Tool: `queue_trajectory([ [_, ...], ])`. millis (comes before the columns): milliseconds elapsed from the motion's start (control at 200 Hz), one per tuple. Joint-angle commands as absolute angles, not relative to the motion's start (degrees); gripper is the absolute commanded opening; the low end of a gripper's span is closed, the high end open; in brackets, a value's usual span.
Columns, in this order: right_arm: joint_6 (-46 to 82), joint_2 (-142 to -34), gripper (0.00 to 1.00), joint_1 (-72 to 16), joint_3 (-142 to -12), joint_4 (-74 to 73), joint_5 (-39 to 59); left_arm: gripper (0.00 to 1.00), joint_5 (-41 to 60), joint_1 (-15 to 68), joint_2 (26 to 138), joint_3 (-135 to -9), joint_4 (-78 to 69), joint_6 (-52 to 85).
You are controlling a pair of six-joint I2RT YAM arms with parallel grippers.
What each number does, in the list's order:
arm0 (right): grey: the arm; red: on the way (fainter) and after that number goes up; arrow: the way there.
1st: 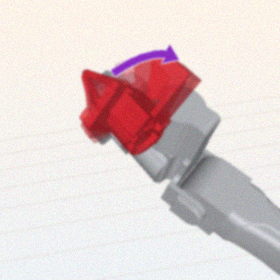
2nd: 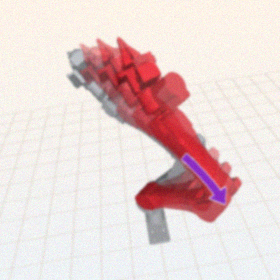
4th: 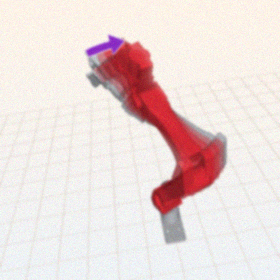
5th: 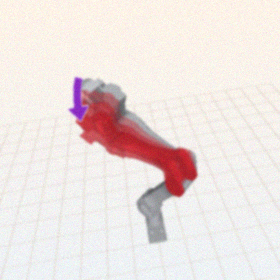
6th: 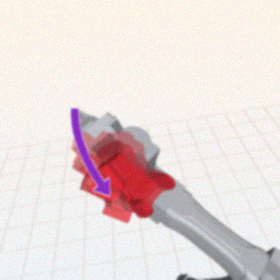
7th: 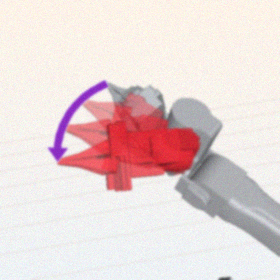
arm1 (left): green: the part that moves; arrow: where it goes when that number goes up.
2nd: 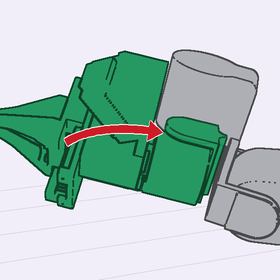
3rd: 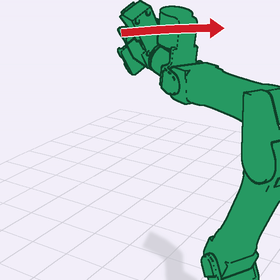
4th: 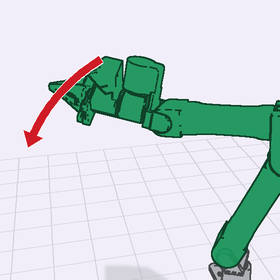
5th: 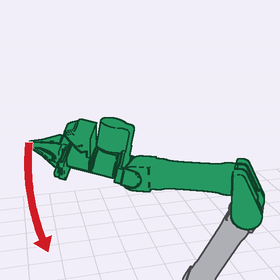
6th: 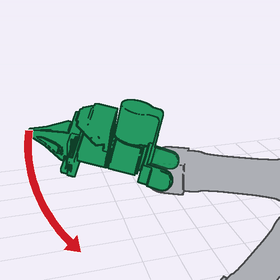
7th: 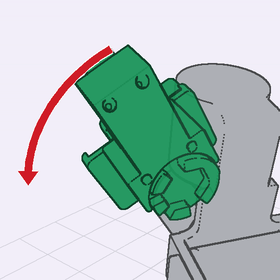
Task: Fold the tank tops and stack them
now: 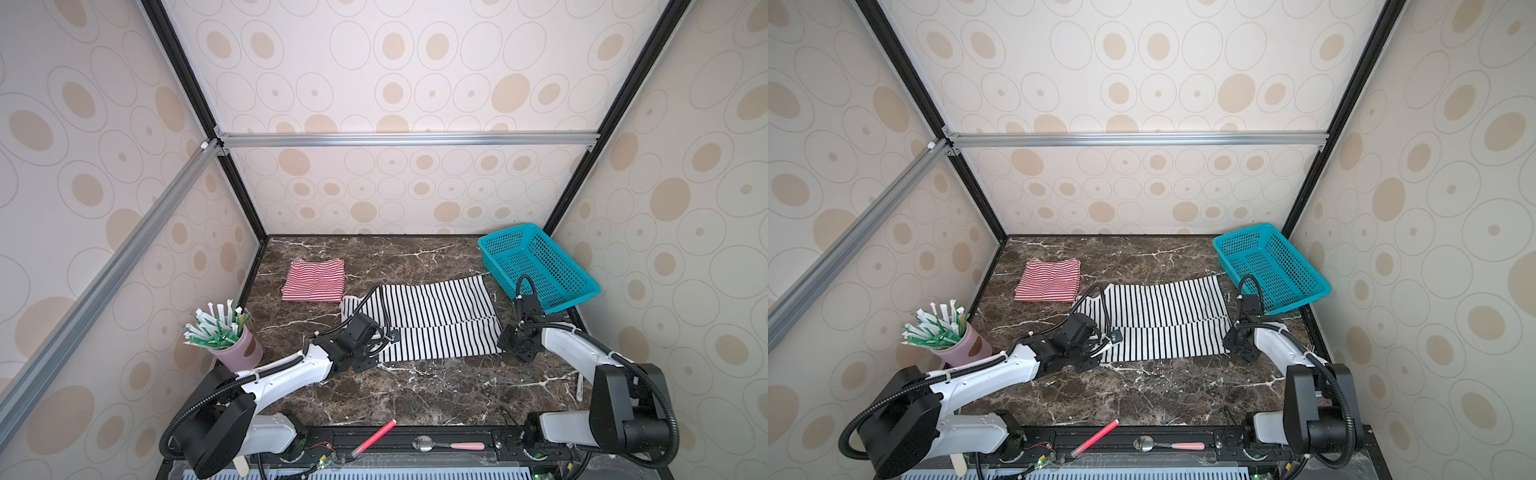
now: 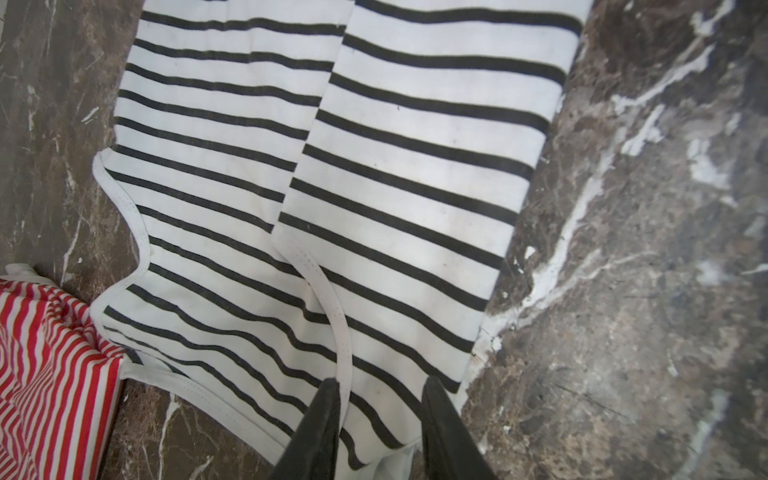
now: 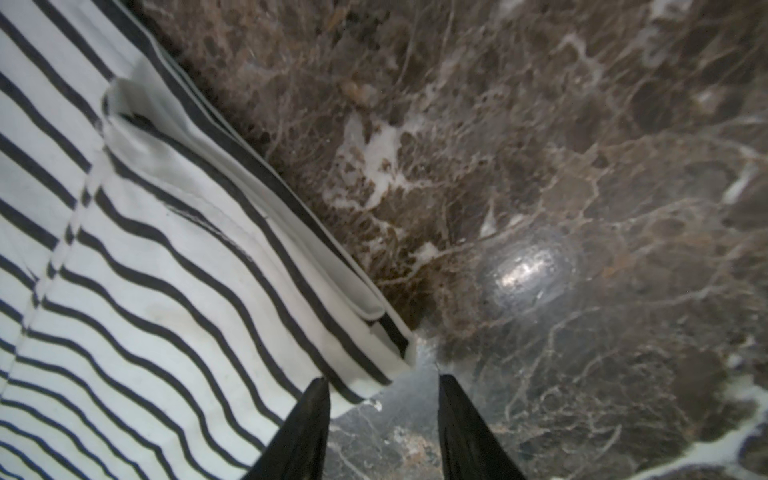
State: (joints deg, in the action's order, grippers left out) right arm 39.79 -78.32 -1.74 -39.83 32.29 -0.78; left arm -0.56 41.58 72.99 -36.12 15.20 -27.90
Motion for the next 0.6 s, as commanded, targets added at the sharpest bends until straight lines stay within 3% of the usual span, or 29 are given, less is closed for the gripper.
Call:
queue_trajectory([
  [0,38.41,-80.68,0.43,-1.43,-42.35,33.02,-2.1,0.33,-1.65,41.85,70.64,-36.47,17.54,-28.18],
  [280,36.52,-81.19,0.41,-1.46,-42.63,35.46,-6.74,0.33,-1.94,42.01,68.64,-38.0,19.82,-28.82],
  [590,35.58,-85.24,0.39,-1.44,-43.32,33.97,-4.26,0.33,-1.66,42.28,69.22,-39.2,20.91,-28.04],
])
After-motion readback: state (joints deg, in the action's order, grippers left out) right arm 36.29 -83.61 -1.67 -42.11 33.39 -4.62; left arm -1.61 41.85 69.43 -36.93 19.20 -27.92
